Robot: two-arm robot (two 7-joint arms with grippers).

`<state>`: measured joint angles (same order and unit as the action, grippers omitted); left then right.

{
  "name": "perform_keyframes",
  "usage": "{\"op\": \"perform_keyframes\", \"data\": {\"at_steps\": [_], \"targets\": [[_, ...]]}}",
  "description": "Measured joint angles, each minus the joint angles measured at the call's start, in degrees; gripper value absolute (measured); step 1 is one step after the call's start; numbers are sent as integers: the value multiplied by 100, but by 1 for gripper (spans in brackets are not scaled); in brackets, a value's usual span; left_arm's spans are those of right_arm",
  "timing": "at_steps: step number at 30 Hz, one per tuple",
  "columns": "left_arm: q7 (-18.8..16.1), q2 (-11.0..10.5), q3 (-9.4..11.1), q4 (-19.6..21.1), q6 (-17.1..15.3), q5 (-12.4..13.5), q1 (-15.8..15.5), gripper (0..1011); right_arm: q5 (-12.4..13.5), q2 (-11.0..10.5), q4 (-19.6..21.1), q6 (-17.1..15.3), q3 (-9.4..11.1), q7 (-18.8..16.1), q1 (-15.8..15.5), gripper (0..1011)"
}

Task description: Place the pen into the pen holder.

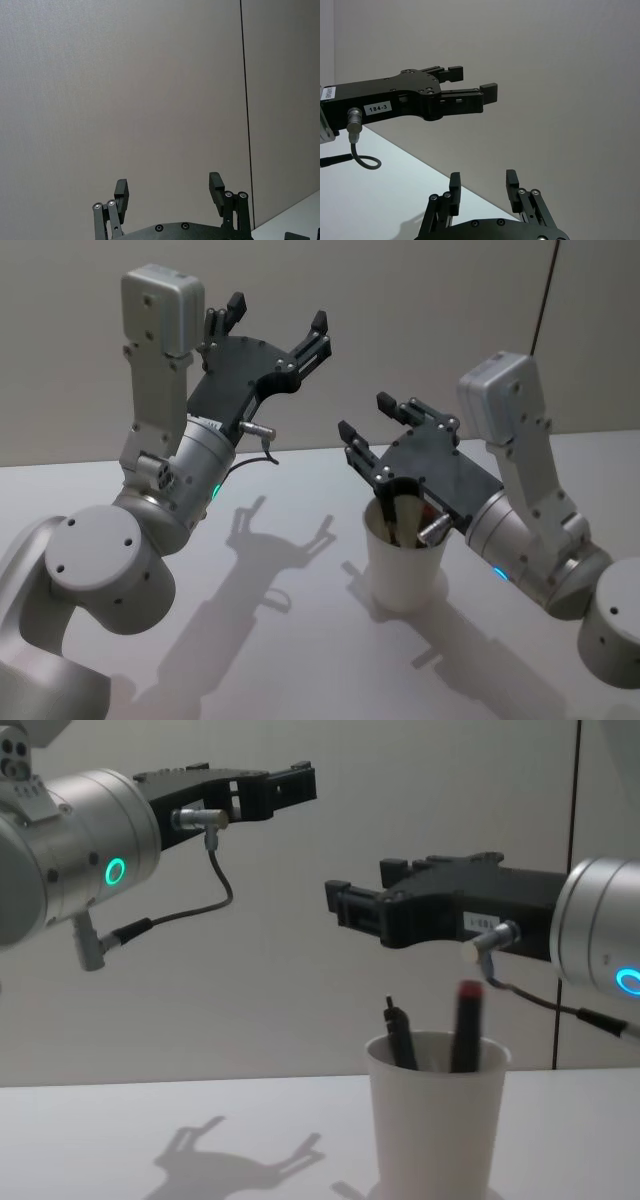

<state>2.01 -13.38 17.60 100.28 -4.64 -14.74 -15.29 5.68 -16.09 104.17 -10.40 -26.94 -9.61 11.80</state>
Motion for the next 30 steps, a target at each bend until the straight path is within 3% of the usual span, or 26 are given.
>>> {"op": "perform_keyframes", "data": {"at_steps": [5, 7, 9, 17, 30], "targets": [[0, 0, 0, 0, 0, 0, 0, 1001, 2, 0, 0, -4, 4, -8, -1, 689], [0, 0, 0, 0, 0, 0, 0, 1001, 2, -2, 5, -4, 9, -9, -1, 709], [0, 0, 0, 0, 0, 0, 0, 1001, 2, -14, 20, -3, 25, 0, -1, 805], [-1, 0, 0, 0, 0, 1, 0, 1001, 16, -146, 152, -5, 170, 179, -19, 996], [-1, 0, 0, 0, 0, 1, 0, 1001, 238, -507, 403, -8, 530, 865, -244, 1001]]}}
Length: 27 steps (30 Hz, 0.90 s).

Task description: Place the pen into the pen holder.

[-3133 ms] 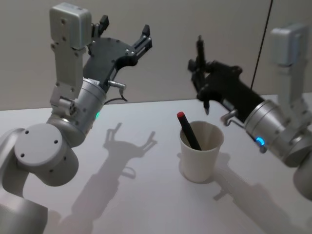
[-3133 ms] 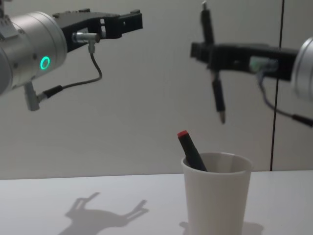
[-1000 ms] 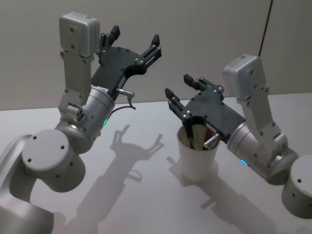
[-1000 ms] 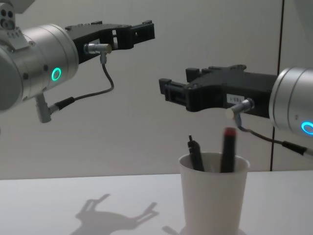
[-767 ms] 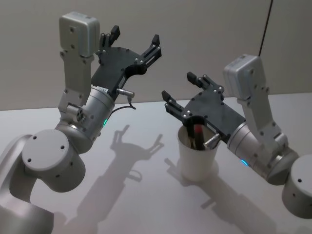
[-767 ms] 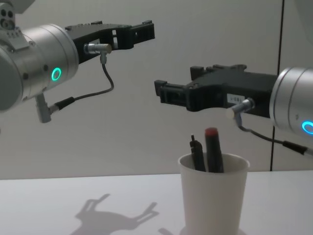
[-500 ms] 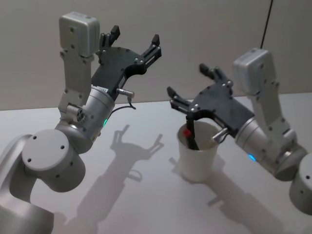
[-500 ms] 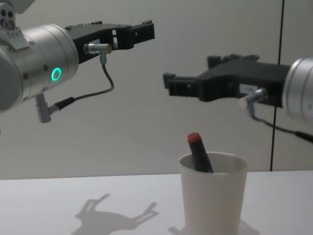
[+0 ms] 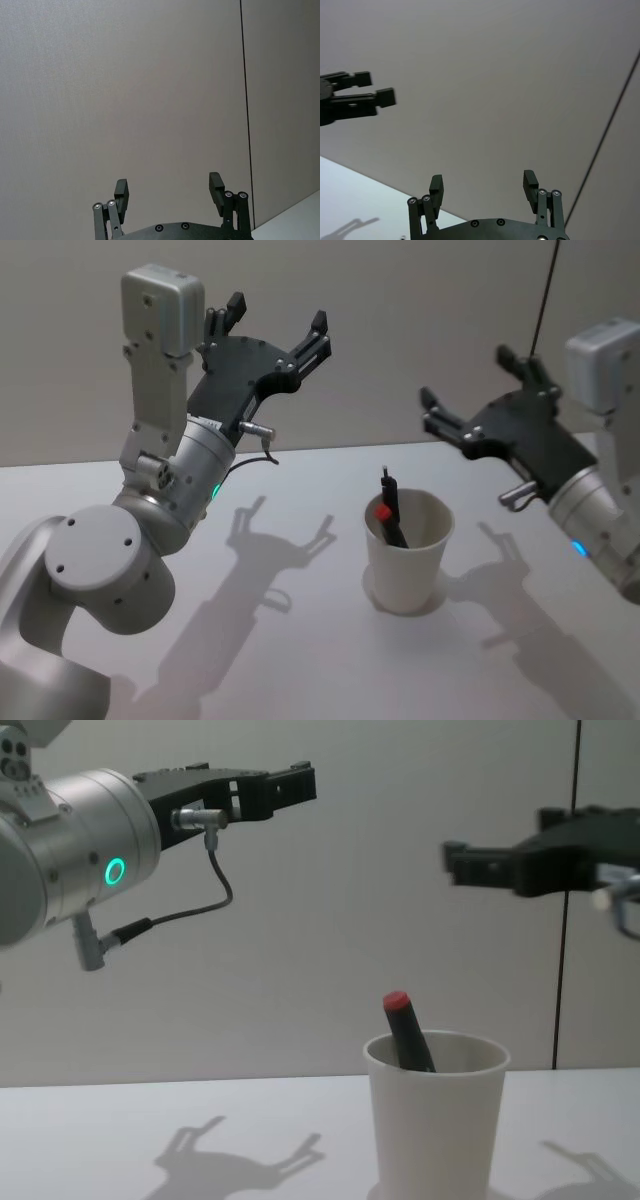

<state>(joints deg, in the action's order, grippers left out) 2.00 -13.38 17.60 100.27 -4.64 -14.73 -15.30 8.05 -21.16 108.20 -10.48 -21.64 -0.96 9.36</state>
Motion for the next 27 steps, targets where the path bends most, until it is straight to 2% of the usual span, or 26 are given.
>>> {"op": "perform_keyframes", "data": {"at_steps": [7, 14, 19, 27], "targets": [[0, 0, 0, 0, 0, 0, 0, 1001, 182, -219, 106, 30, 248, 520, -180, 1001], [-1, -5, 1, 0, 1, 1, 0, 1001, 350, -378, 155, 73, 446, 897, -320, 1001], [-4, -88, 88, -68, 33, 30, 15, 1001, 362, -361, 142, 95, 452, 872, -337, 1001], [-79, -526, 525, -439, 233, 198, 103, 1001, 520, -181, -136, 346, 589, 487, -564, 1001]]}}
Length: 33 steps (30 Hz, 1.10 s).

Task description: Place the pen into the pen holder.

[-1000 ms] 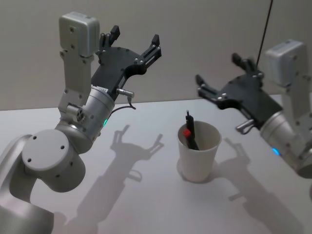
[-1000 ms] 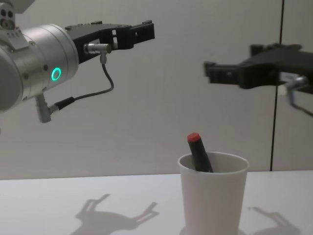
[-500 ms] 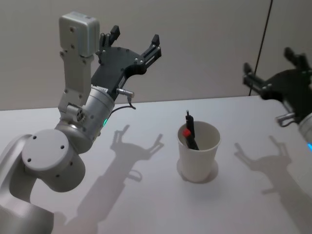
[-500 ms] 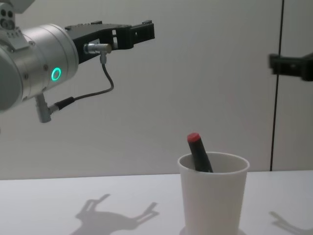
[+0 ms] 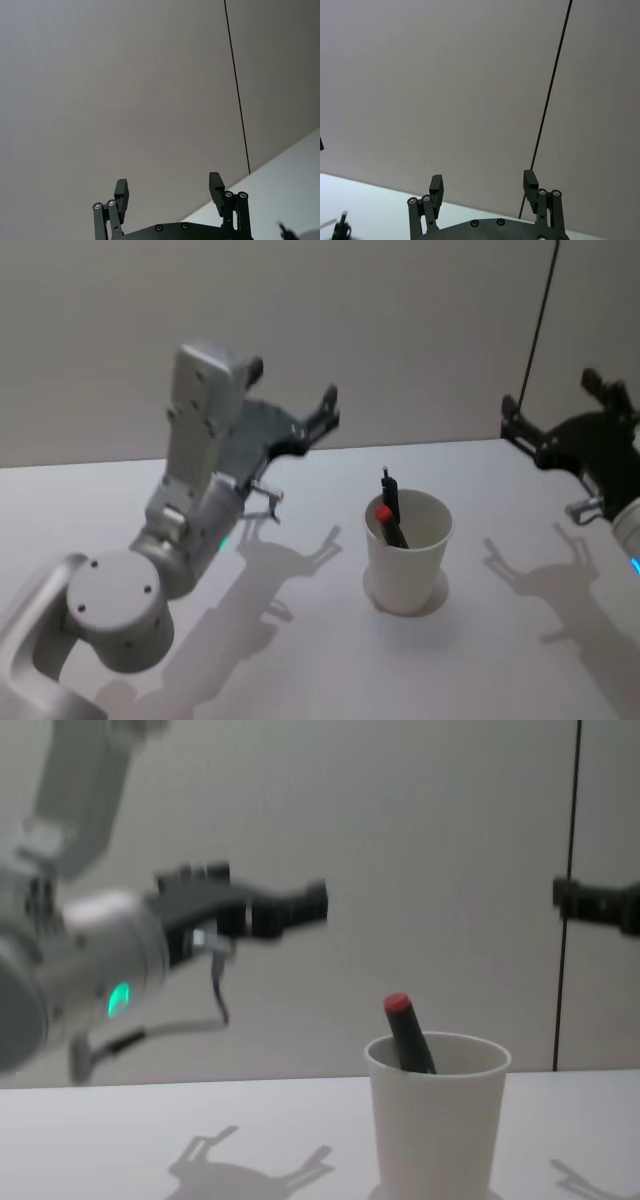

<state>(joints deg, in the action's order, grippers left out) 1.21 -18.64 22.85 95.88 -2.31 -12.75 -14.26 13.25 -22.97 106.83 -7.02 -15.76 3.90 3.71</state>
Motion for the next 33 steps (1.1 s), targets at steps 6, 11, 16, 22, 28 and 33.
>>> {"op": "perform_keyframes", "data": {"at_steps": [6, 11, 16, 22, 28, 33], "targets": [[-45, -267, 258, -220, 122, 104, 57, 1001, 158, 178, -276, 249, 143, -379, -224, 1001], [-55, -322, 315, -266, 151, 128, 69, 1001, 275, 310, -479, 434, 243, -654, -390, 1001], [-57, -324, 317, -269, 152, 128, 69, 1001, 318, 357, -554, 501, 281, -757, -451, 1001], [-59, -325, 318, -271, 152, 128, 68, 1001, 322, 363, -560, 506, 285, -766, -455, 1001], [-59, -325, 318, -271, 152, 127, 68, 1001, 322, 364, -561, 508, 285, -769, -455, 1001], [-59, -325, 317, -271, 151, 127, 67, 1001, 322, 364, -561, 508, 282, -773, -455, 1001]]}}
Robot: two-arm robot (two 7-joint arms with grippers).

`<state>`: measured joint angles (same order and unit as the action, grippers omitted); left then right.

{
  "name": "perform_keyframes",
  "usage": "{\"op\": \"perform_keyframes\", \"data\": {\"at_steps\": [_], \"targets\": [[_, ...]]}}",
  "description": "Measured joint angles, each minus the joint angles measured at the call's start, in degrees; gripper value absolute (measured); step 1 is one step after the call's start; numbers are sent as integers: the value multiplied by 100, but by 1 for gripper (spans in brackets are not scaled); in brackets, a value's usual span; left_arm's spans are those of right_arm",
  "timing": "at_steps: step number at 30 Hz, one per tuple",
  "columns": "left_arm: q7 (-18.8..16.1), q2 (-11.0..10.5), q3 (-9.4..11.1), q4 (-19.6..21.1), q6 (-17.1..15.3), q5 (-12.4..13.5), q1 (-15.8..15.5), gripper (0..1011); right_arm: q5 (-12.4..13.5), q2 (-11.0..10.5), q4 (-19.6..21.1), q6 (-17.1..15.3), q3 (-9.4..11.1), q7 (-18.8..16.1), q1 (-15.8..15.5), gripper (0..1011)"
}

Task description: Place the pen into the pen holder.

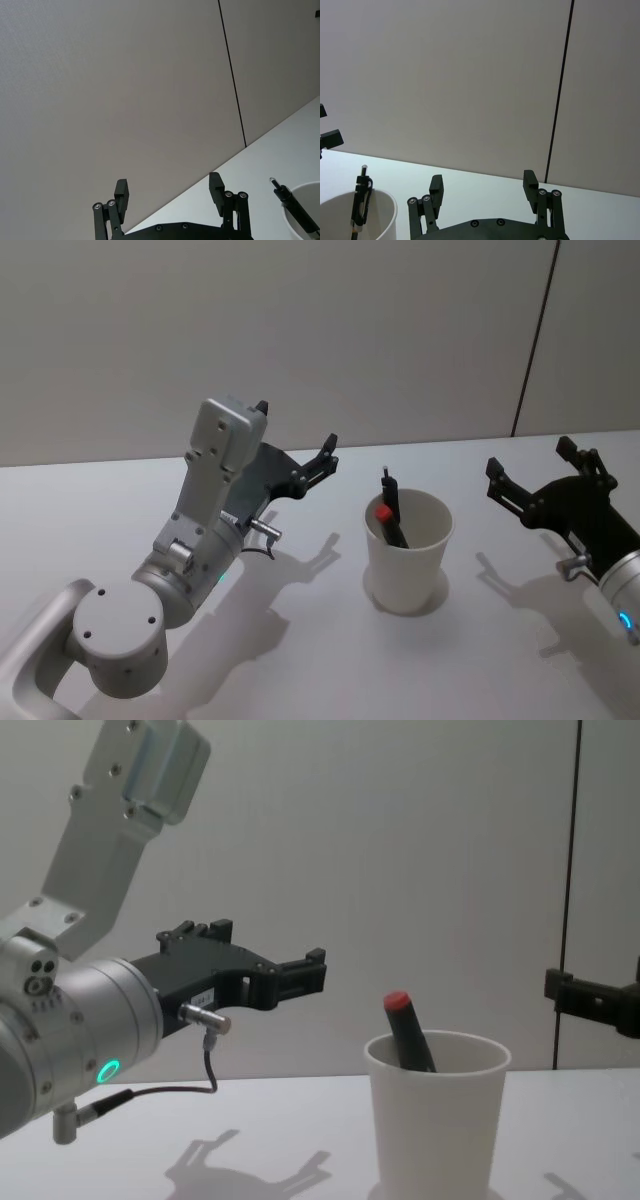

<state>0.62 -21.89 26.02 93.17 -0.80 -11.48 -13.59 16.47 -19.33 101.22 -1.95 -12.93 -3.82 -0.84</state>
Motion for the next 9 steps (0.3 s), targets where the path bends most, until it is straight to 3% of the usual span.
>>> {"op": "perform_keyframes", "data": {"at_steps": [9], "targets": [[1, 0, 0, 0, 0, 0, 0, 1001, 0, 0, 0, 0, -1, -1, 0, 1001]]}}
